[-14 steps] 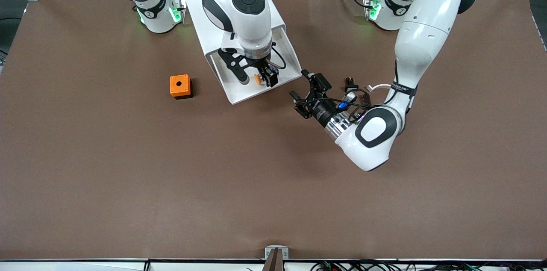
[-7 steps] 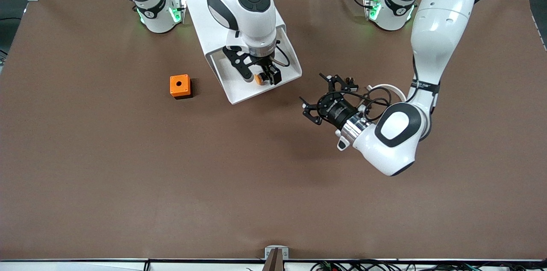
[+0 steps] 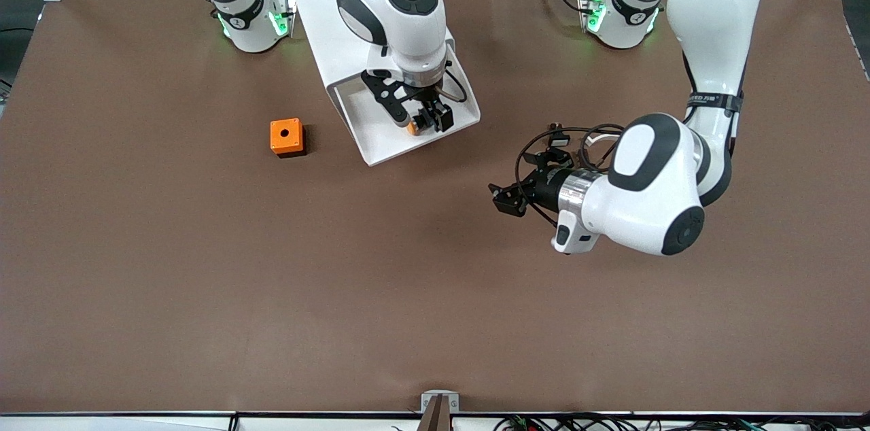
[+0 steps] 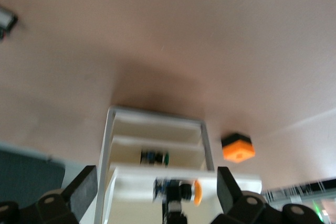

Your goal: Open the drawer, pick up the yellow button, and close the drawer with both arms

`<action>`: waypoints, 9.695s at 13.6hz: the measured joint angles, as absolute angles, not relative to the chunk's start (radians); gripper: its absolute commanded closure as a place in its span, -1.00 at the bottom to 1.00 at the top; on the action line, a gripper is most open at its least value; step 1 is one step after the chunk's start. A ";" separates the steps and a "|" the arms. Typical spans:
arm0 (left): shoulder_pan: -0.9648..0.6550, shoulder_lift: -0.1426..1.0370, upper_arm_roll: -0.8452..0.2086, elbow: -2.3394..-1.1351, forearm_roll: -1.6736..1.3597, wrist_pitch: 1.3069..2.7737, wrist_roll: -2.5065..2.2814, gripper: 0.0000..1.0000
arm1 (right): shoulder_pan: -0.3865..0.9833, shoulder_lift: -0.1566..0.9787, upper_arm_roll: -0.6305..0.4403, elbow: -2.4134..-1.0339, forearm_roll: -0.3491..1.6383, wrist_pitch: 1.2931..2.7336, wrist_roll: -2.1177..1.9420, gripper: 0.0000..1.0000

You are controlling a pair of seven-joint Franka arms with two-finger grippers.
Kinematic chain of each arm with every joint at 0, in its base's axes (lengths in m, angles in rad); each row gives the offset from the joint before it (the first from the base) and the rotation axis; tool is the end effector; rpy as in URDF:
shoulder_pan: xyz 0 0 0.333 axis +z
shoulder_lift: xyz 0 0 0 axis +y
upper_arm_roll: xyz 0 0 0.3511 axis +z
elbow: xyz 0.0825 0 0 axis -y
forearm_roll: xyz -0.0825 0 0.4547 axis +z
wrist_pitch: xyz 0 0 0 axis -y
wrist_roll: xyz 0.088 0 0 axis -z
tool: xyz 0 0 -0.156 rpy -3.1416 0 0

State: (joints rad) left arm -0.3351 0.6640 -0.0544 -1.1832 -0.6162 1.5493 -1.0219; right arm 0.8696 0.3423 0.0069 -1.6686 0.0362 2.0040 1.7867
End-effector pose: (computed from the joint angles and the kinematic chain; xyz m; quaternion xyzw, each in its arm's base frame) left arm 0.6987 -0.3743 0.3705 0.8777 0.3308 -0.3123 0.1509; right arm 0.4638 0.5625 0.3604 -0.8946 0.4465 0.0179 0.0008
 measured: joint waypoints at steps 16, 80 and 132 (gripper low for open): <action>-0.473 0.638 -0.054 -1.192 -0.165 1.822 -1.152 -1.00 | 0.625 0.267 -0.026 -1.457 0.037 1.623 1.350 1.00; -0.845 0.717 -0.167 -1.300 -0.377 1.874 -1.224 -1.00 | -0.240 0.336 -0.003 -1.646 -0.053 1.722 -0.109 -1.00; -0.026 0.303 -0.149 -1.602 -0.121 1.816 -0.343 -1.00 | -0.036 0.103 0.003 -1.349 -0.021 1.357 0.184 -1.00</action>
